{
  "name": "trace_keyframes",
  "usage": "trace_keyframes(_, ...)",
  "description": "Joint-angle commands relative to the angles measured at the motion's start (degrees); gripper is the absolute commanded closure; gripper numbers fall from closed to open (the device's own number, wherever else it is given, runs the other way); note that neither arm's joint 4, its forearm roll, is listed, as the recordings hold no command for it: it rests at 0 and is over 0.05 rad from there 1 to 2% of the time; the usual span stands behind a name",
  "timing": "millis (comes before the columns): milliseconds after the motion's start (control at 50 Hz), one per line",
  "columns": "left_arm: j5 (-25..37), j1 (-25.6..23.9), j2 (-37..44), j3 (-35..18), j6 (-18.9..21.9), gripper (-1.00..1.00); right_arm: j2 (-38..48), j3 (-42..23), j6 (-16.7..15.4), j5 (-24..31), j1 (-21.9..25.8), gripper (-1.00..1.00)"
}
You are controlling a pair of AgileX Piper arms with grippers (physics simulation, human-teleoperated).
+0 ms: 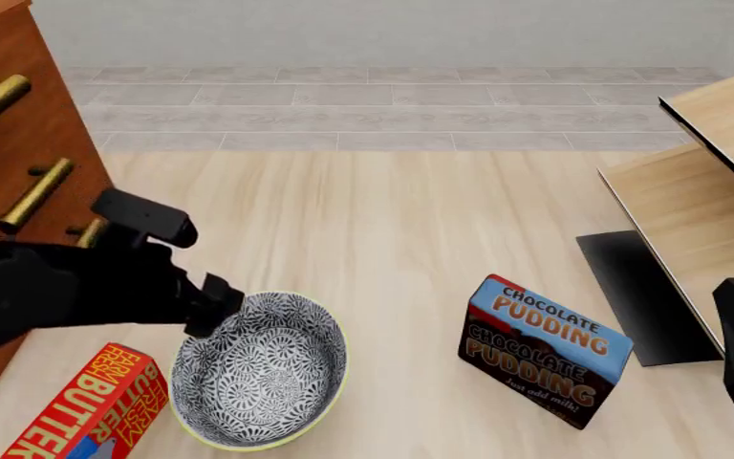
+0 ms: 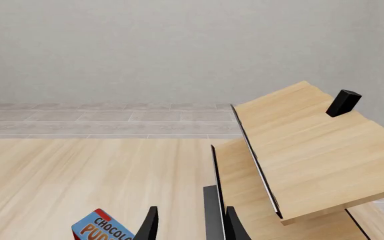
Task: Close the top drawer of the cabinet and put the bowl on top of it.
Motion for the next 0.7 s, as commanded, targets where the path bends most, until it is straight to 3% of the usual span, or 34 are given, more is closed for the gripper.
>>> trace_keyframes(20,-1.56,-0.19,1.60,0.96,-0.51,-1.00,-0.03,0.37,0.01,-0.37,-0.01,-1.00)
trace_keyframes(700,-4.33,-0.70,5.55,2.43,-2.41,-1.00,-0.01,0.37,0.01,-0.36,0.00,-1.00)
